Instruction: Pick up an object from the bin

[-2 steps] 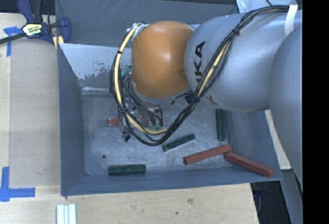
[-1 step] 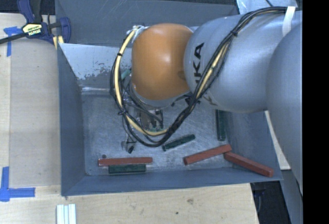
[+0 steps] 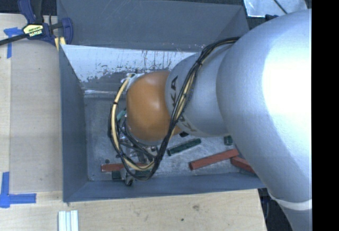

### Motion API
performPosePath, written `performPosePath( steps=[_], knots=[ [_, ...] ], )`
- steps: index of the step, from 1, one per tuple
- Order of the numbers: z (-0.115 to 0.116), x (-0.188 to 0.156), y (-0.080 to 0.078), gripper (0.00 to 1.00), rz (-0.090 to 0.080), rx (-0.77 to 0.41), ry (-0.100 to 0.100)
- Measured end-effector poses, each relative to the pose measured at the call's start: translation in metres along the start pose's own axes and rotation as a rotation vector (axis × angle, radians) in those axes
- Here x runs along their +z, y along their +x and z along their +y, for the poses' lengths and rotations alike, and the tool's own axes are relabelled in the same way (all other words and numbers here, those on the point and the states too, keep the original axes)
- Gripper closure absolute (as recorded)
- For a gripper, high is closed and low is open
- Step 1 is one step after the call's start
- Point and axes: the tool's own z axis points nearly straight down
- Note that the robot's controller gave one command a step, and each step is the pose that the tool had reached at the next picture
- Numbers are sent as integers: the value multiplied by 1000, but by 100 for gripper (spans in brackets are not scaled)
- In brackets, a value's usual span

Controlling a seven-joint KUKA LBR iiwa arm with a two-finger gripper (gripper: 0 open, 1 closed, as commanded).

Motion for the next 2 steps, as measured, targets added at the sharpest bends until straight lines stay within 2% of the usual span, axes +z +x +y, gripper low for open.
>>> performPosePath(
  steps=[1, 2],
  knots=[
    [0, -6, -3, 100, -7, 2, -2],
    [0, -6, -4, 0, -12, 3, -3]
  ],
)
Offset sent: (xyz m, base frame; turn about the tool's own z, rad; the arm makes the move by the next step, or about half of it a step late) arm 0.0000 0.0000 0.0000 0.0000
